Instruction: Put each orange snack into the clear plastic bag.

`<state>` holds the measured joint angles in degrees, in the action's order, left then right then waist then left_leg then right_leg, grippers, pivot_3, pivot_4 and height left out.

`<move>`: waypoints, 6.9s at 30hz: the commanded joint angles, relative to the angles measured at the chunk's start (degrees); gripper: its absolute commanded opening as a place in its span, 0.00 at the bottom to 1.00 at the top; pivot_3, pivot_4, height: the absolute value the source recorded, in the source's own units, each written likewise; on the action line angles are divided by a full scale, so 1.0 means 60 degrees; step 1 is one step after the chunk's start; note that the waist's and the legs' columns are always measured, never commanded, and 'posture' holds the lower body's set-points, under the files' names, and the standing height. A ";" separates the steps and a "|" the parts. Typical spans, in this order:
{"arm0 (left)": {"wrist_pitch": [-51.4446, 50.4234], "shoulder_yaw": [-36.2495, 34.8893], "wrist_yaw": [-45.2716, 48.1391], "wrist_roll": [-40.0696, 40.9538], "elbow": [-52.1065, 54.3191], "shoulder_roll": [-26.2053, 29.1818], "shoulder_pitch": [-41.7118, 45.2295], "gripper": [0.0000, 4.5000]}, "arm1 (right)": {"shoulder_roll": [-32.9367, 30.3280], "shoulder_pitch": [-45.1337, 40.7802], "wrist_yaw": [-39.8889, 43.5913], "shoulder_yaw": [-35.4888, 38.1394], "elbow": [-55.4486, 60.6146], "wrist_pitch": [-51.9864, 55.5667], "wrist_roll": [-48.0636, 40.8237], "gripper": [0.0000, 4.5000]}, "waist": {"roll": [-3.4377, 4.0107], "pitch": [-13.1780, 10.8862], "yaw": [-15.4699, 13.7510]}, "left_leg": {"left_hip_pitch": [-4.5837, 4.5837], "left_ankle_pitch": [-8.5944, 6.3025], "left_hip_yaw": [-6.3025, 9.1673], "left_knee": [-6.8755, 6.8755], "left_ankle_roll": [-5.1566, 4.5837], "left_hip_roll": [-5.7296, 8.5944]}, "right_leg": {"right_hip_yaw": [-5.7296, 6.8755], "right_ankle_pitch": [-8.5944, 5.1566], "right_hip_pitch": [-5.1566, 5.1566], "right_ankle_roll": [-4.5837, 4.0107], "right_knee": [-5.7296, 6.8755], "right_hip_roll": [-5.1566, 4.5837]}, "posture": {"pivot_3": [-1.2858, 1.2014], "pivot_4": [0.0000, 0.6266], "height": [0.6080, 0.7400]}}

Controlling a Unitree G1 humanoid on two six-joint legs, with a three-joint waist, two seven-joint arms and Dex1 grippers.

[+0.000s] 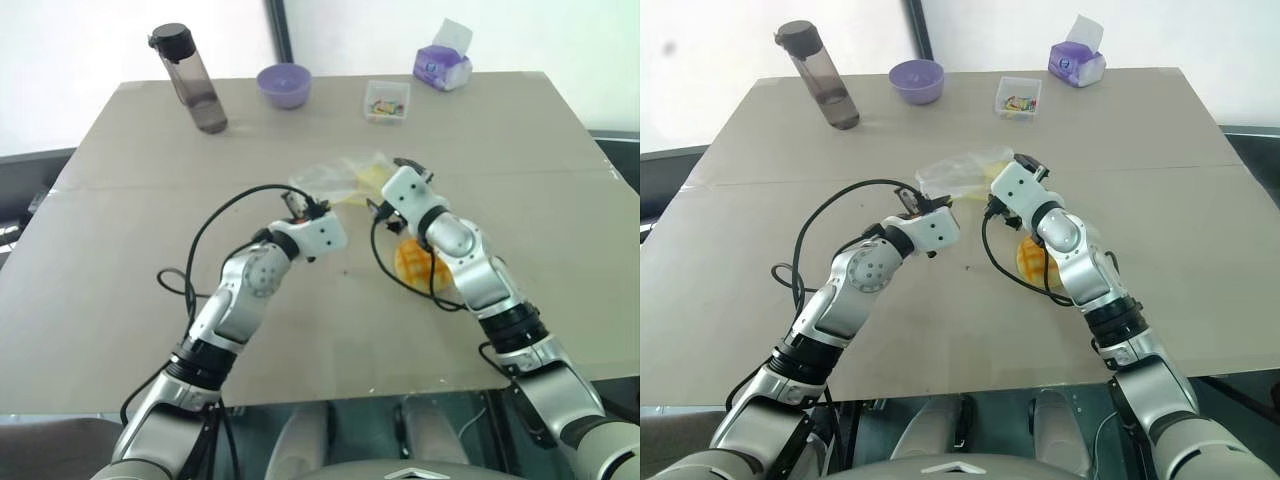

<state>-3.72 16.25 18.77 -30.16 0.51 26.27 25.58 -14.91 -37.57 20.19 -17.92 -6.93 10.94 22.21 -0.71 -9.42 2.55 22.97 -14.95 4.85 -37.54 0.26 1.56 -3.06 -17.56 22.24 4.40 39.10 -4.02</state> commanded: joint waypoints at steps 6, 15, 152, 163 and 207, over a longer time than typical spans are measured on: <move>-0.0003 -0.0242 -0.0160 0.0047 0.0145 -0.0133 0.0116 0.00 | -0.0025 0.0123 0.0040 0.0026 0.0337 -0.0296 -0.0063 0.49 | 0.0000 0.0000 -0.0002 | 0.0000 0.0000 -0.0001 -0.0002 0.0000 0.0000 | 0.0000 0.0000 0.0000 0.0000 0.0002 0.0000 | 0.52 0.24 1.00; -0.0076 -0.0288 -0.0138 0.0095 0.0212 -0.0170 0.0113 0.00 | 0.0034 0.0146 0.0201 -0.0065 0.0295 -0.0272 -0.0088 0.01 | 0.0000 0.0000 -0.0004 | 0.0000 0.0000 0.0001 -0.0006 0.0000 0.0000 | 0.0000 0.0000 0.0000 0.0000 0.0006 0.0000 | 0.52 0.24 1.00; 0.2710 -0.0098 0.1906 0.1889 0.0670 0.0355 -0.0624 0.00 | -0.2479 0.1432 0.3601 0.2699 0.2620 0.4950 -0.7304 0.00 | -0.0001 -0.0003 -0.0268 | -0.0028 -0.0030 0.0043 -0.0120 -0.0052 0.0005 | 0.0038 -0.0003 -0.0069 0.0002 0.0089 -0.0003 | 0.52 0.24 1.00; 0.3139 0.0095 0.2277 0.2258 0.0738 0.0080 -0.0698 0.00 | -0.1957 0.1201 0.3208 0.2706 0.2465 0.4774 -0.7251 0.00 | 0.0000 -0.0004 -0.0258 | -0.0027 -0.0030 0.0044 -0.0120 -0.0052 0.0006 | 0.0038 -0.0003 -0.0068 0.0002 0.0088 -0.0002 | 0.52 0.24 1.00; 0.1624 -0.0543 0.1345 0.2686 0.0234 -0.0923 -0.0625 0.00 | -0.3600 0.2879 0.4515 0.3051 0.4358 0.4811 -0.7934 1.00 | 0.0009 -0.0011 -0.0113 | -0.0015 -0.0031 0.0050 -0.0116 -0.0054 0.0012 | 0.0043 -0.0003 -0.0070 0.0003 0.0071 -0.0005 | 0.52 0.24 1.00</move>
<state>5.80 13.79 27.35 -14.85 1.20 20.87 21.27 -33.87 -20.69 44.57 0.30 18.19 43.63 -27.36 -0.66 -9.49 1.87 22.87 -15.14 5.14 -38.24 -0.06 1.64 -2.79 -17.58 21.80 4.42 39.51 -4.06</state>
